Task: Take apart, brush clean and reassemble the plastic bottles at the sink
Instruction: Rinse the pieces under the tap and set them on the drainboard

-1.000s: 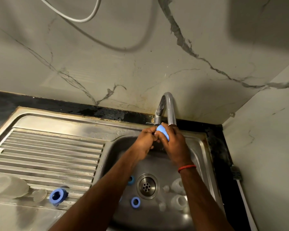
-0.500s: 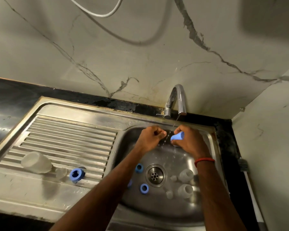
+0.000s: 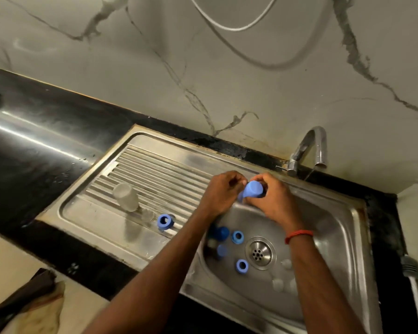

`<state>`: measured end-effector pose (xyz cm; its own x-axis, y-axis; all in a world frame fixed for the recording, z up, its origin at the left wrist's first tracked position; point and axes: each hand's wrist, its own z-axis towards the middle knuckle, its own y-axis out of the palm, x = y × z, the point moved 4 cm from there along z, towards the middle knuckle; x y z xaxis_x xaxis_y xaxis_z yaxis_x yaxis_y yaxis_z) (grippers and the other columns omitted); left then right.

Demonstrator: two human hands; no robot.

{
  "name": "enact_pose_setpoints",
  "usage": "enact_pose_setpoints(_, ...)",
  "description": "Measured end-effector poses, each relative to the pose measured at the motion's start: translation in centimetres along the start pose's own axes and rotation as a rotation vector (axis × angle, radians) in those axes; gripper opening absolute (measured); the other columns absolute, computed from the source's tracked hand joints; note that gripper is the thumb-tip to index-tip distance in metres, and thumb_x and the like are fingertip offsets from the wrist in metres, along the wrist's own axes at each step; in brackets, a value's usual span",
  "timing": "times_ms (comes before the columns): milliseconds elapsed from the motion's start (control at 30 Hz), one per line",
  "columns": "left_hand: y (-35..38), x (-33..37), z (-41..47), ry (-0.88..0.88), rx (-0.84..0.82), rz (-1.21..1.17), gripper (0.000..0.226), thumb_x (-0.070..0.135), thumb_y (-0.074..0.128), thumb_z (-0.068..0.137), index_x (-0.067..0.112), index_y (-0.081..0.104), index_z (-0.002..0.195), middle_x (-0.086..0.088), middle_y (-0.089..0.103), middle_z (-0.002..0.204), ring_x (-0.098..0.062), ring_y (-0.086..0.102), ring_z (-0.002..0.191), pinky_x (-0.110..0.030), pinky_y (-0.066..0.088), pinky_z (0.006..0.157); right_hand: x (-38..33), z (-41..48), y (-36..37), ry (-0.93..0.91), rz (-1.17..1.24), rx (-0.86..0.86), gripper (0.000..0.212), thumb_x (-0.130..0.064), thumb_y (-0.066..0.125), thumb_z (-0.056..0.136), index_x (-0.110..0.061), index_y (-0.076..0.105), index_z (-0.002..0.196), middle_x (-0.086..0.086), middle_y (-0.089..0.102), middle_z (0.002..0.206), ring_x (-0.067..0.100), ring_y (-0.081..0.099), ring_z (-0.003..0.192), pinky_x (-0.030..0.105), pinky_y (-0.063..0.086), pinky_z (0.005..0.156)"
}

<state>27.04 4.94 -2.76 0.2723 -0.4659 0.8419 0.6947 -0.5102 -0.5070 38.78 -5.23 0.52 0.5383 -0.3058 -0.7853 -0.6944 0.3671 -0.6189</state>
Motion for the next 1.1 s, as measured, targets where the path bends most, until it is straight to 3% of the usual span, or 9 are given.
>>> enact_pose_setpoints(133,-3.7,-2.4,-1.3,-0.048,0.093,0.057,0.011,0.017,0.065,0.096,0.01,0.072,0.093,-0.001,0.072,0.085,-0.012,0.066,0.079,-0.029,0.054,0.074,-1.7,-0.3,4.6,-0.045,0.043,-0.168,0.047,-0.016,0.083,0.077,-0.026,0.058,0.116,-0.002,0.062,0.112,0.014,0.059,0.101,0.026,0.049,0.081)
enact_pose_setpoints(267,-7.4,-4.6,-3.0,-0.118,0.191,0.058,0.01,0.019,0.068,0.095,0.013,0.073,0.089,0.006,0.07,0.081,0.0,0.062,0.074,-0.008,0.04,0.068,-2.1,-1.0,9.0,-0.07,0.056,-0.311,0.056,-0.009,0.077,0.081,-0.024,0.056,0.131,-0.005,0.061,0.119,0.012,0.06,0.106,0.006,0.045,0.077)
enact_pose_setpoints(367,-9.6,-5.8,-4.3,-0.159,0.251,0.061,0.01,0.022,0.069,0.096,0.015,0.074,0.09,0.009,0.071,0.083,0.003,0.063,0.077,-0.006,0.04,0.068,-1.9,-1.6,11.9,-0.098,0.057,-0.377,0.063,-0.003,0.075,0.08,-0.024,0.054,0.136,-0.003,0.062,0.128,0.011,0.061,0.11,0.012,0.047,0.09)
enact_pose_setpoints(500,-11.4,-6.5,-5.3,-0.185,0.28,0.079,0.01,0.023,0.069,0.096,0.017,0.074,0.09,0.013,0.069,0.082,0.007,0.062,0.079,-0.007,0.041,0.068,-1.4,-2.2,14.7,-0.093,0.057,-0.39,0.06,0.0,0.078,0.076,-0.017,0.056,0.13,-0.003,0.063,0.114,0.01,0.061,0.099,0.004,0.045,0.078)
enact_pose_setpoints(600,-12.1,-6.8,-5.7,-0.176,0.279,0.098,0.013,0.025,0.068,0.096,0.014,0.076,0.093,0.008,0.072,0.086,-0.001,0.065,0.081,-0.021,0.049,0.075,-0.7,-2.3,16.4,-0.093,0.018,-0.392,0.048,-0.002,0.081,0.073,-0.013,0.062,0.116,0.001,0.068,0.11,0.011,0.062,0.1,0.002,0.044,0.076)
enact_pose_setpoints(667,-12.3,-6.9,-5.9,-0.17,0.279,0.1,0.014,0.025,0.068,0.097,0.014,0.076,0.094,0.006,0.073,0.089,-0.006,0.067,0.084,-0.026,0.051,0.078,-0.4,-2.3,17.2,-0.101,0.006,-0.393,0.046,-0.004,0.082,0.072,-0.012,0.063,0.114,0.001,0.069,0.109,0.012,0.062,0.1,0.002,0.042,0.078)
enact_pose_setpoints(867,-12.8,-6.8,-6.1,-0.136,0.268,0.11,0.012,0.024,0.067,0.097,0.014,0.075,0.095,0.004,0.073,0.091,-0.01,0.067,0.086,-0.029,0.054,0.08,-0.1,-2.3,18.5,-0.126,0.008,-0.375,0.05,-0.003,0.08,0.076,-0.014,0.061,0.121,0.003,0.066,0.118,0.012,0.059,0.109,0.027,0.052,0.097)
enact_pose_setpoints(1100,-12.4,-6.6,-5.8,-0.137,0.253,0.108,0.014,0.026,0.067,0.097,0.014,0.074,0.096,0.004,0.073,0.093,-0.008,0.067,0.087,-0.03,0.055,0.08,0.2,-2.2,19.1,-0.125,-0.057,-0.428,0.06,-0.006,0.08,0.078,-0.015,0.053,0.132,0.006,0.062,0.129,0.017,0.056,0.12,0.026,0.046,0.101)
